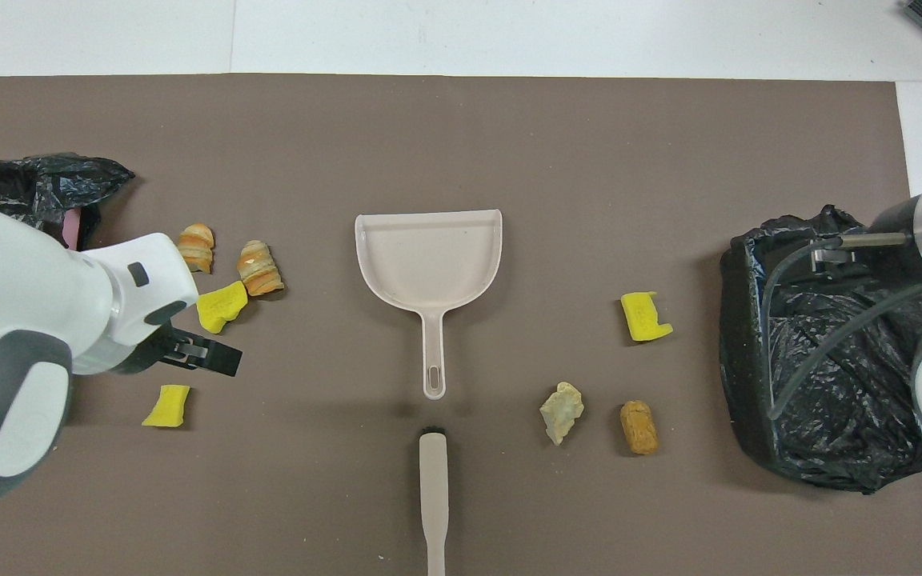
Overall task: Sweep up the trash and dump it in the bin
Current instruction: 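Grasp the dustpan with the right gripper while the left gripper reaches the brush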
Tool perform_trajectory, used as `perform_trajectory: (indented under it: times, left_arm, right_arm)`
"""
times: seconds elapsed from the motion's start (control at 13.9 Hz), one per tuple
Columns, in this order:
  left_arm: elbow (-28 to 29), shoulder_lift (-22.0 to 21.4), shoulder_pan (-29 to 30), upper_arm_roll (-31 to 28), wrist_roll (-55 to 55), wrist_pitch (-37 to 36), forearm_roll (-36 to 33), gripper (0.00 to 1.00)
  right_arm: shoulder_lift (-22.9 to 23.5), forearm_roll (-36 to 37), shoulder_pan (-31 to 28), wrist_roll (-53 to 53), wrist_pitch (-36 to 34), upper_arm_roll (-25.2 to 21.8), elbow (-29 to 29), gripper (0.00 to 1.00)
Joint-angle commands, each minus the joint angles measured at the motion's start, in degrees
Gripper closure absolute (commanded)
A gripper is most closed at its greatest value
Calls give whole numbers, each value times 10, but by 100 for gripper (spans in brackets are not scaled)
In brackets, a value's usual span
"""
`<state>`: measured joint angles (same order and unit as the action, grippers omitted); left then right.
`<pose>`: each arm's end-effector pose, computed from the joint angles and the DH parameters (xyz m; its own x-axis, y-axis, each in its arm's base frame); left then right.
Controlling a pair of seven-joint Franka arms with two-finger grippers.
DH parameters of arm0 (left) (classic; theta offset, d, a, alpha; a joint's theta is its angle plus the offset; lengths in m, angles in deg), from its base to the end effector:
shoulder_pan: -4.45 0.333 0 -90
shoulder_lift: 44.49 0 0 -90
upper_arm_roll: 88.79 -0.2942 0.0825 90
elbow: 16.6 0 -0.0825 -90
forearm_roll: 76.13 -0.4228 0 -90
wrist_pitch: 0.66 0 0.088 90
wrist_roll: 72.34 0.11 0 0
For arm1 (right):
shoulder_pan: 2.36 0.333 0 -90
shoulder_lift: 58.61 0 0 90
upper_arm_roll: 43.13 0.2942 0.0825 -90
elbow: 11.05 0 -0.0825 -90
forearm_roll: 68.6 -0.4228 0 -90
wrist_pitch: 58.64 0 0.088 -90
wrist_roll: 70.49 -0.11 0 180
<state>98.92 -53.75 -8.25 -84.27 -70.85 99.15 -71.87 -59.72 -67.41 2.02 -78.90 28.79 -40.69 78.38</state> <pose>0.5117 -0.1672 0.4782 0.9459 -0.3045 -0.1115 -0.2993 -0.9522 0.0616 0.5794 0.0671 0.6123 0.9995 -0.0287 -0.0122 -0.0284 -0.9993 0.0236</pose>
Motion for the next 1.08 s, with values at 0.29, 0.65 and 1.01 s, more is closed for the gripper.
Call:
perform_trajectory:
  times: [0.29, 0.65, 1.01]
  left_arm:
    - [137, -47, -140, -8, -162, 106, 39, 0]
    - [230, -48, -288, -8, -322, 210, 41, 0]
    - [293, -49, -413, -8, -443, 316, 41, 0]
  right_arm:
    - [23, -6, 41, -12, 55, 6, 0, 0]
    - [80, -3, 120, -84, 135, 6, 21, 0]
    - [131, -4, 212, -175, 208, 6, 52, 0]
